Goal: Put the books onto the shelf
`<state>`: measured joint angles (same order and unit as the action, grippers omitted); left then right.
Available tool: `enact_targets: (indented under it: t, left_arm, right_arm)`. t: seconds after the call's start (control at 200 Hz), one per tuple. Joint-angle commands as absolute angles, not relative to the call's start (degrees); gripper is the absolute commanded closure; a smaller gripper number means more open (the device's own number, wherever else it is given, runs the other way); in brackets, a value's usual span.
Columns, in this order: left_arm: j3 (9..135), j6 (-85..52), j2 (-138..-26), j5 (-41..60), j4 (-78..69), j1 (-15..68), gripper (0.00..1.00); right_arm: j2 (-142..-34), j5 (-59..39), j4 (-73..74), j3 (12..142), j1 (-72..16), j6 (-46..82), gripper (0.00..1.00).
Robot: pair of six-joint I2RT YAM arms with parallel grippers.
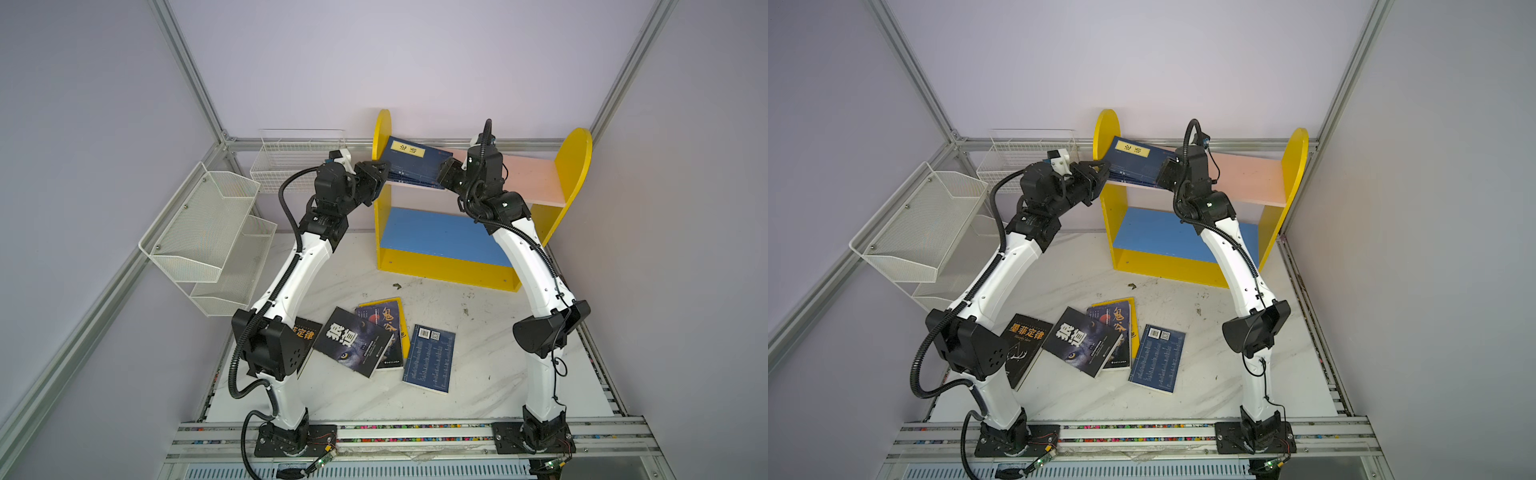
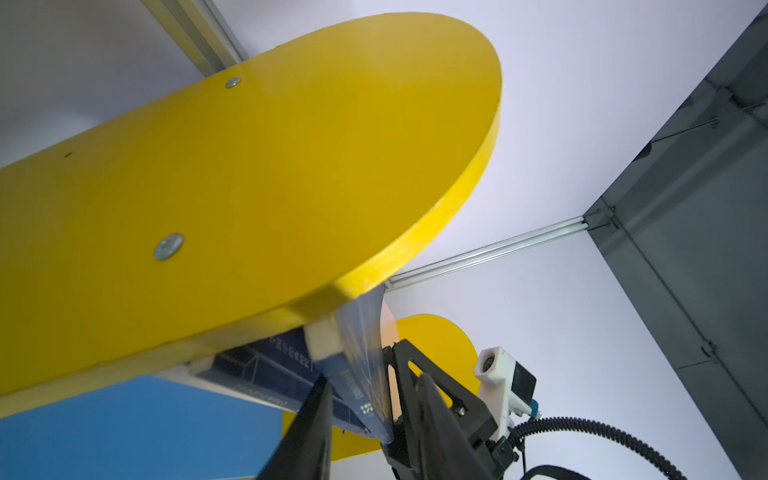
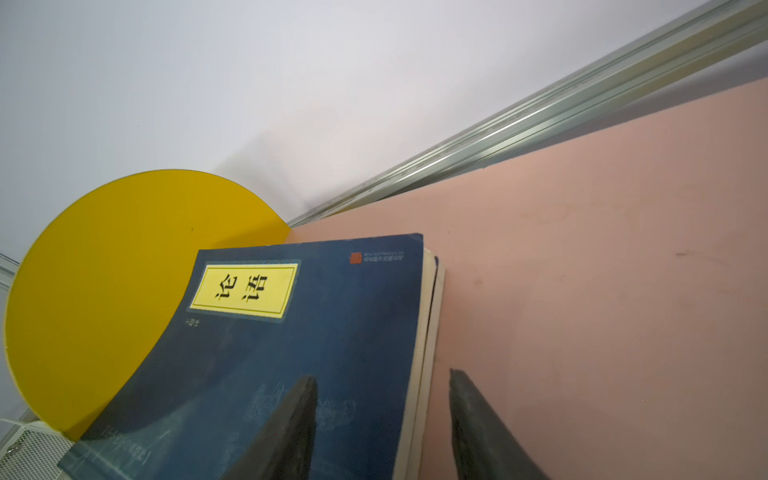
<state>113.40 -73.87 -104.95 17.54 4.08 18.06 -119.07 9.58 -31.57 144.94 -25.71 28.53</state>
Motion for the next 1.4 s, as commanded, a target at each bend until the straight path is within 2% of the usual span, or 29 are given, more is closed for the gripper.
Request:
enact_targets:
  t: [0.0, 0.27, 0.41, 0.55, 0.62, 0.74, 0.82, 1.04, 1.165, 1.395]
  left_arm:
    - [109.8, -70.6, -100.4, 16.7, 3.1, 17.8, 0.59]
    - [106.6, -59.2, -95.0, 12.5, 10.4, 15.7, 0.39]
    - [110.7, -45.7, -94.6, 13.3, 15.5, 14.3, 0.29]
    - [113.5, -25.2, -95.3, 20.8, 17.6, 13.1, 0.29]
    - [113.4, -17.0, -95.3, 24.6, 17.4, 12.5, 0.29]
    - [113.5, -10.9, -96.4, 26.4, 16.5, 12.3, 0.29]
    - [113.0, -10.5, -97.4, 26.7, 14.2, 12.3, 0.21]
    - [113.4, -13.1, -101.0, 27.0, 7.4, 12.3, 0.23]
    - [115.8, -14.7, -103.5, 27.1, 5.7, 12.3, 0.29]
    - [117.5, -17.8, -105.9, 27.0, 1.5, 12.3, 0.33]
  right_arm:
    - [-122.4, 10.6, -36.7, 144.8, -25.2, 27.3, 0.46]
    - [-121.6, 8.2, -33.6, 145.0, -25.1, 25.6, 0.43]
    - [-120.8, 5.6, -31.2, 145.0, -25.1, 24.7, 0.40]
    - [-119.0, 1.8, -27.5, 145.0, -25.1, 20.2, 0.33]
    - [-117.0, -1.1, -24.8, 144.1, -25.1, 15.5, 0.21]
    - [-110.4, -0.6, -18.9, 136.0, -25.1, 9.1, 0.17]
    - [-104.9, 1.7, -13.9, 127.4, -25.1, 6.5, 0.16]
    - [-97.3, 2.9, -2.9, 111.2, -25.6, 4.3, 0.17]
    - [-97.7, 2.6, -2.0, 110.2, -26.2, 3.1, 0.18]
    - [-98.8, 2.0, -3.0, 109.4, -27.2, 2.2, 0.19]
